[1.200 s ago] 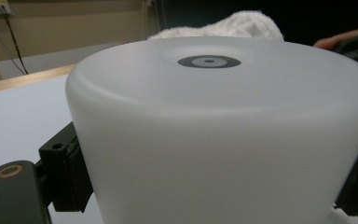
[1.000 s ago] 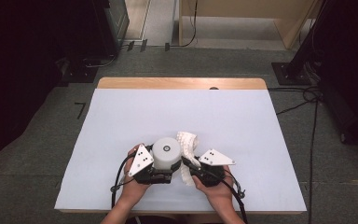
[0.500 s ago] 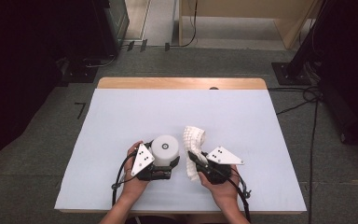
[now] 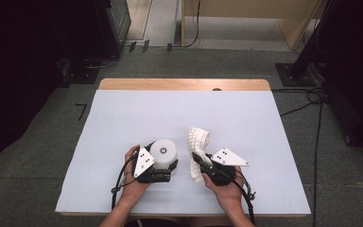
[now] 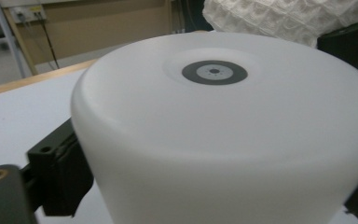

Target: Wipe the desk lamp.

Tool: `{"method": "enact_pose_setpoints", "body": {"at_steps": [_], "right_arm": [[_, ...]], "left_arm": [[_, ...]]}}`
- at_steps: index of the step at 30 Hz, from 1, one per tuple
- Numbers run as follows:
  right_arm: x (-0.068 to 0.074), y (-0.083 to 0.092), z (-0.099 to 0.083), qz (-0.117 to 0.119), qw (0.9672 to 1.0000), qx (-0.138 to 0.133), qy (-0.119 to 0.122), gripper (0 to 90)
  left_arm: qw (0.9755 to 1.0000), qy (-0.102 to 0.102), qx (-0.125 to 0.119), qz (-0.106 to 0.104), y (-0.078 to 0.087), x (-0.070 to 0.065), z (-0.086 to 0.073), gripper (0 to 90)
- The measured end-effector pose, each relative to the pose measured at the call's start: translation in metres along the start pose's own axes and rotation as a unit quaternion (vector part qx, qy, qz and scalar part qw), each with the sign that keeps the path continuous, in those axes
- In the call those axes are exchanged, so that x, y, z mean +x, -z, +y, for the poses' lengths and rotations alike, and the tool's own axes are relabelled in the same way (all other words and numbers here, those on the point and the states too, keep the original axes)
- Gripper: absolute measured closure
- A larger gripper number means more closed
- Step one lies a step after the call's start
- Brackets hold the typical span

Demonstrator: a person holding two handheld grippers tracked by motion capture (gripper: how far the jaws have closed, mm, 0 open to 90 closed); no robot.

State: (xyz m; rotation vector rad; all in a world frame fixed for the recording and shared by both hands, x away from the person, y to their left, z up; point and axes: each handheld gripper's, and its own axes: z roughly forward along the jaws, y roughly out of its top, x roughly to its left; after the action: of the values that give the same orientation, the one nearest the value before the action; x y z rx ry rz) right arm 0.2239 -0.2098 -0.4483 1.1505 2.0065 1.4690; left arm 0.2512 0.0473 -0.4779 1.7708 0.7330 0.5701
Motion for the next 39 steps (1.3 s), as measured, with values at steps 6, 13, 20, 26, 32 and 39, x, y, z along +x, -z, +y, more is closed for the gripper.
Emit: {"method": "enact_pose_setpoints", "body": {"at_steps": [6,13,20,26,32,39], "right_arm": [[-0.001,-0.001,-0.001,-0.002,1.0,0.001,-0.001,75.7],[0.001,-0.002,-0.002,-0.001,1.0,0.003,0.001,75.7],[0.003,-0.002,-0.002,0.003,1.0,0.004,0.002,75.7],[0.007,-0.005,-0.003,0.011,0.9999,0.007,0.003,75.7],[0.012,-0.011,-0.005,0.033,0.9993,0.017,0.0,75.7],[0.022,-0.01,-0.002,0.042,0.999,0.014,-0.01,75.7]], "left_arm": [[0.9981,0.001,0.013,0.061,-0.001,-0.015,0.003,0.0],[0.9972,0.004,0.018,0.072,-0.004,-0.019,0.001,6.9],[0.9987,0.021,0.022,0.042,-0.002,-0.008,0.004,8.4],[0.9991,0.039,-0.01,0.011,0.009,-0.002,0.017,8.5],[0.9973,0.054,-0.036,-0.033,0.017,-0.003,0.028,8.6],[0.9975,0.042,-0.018,-0.054,0.017,-0.012,0.028,8.7]]}}
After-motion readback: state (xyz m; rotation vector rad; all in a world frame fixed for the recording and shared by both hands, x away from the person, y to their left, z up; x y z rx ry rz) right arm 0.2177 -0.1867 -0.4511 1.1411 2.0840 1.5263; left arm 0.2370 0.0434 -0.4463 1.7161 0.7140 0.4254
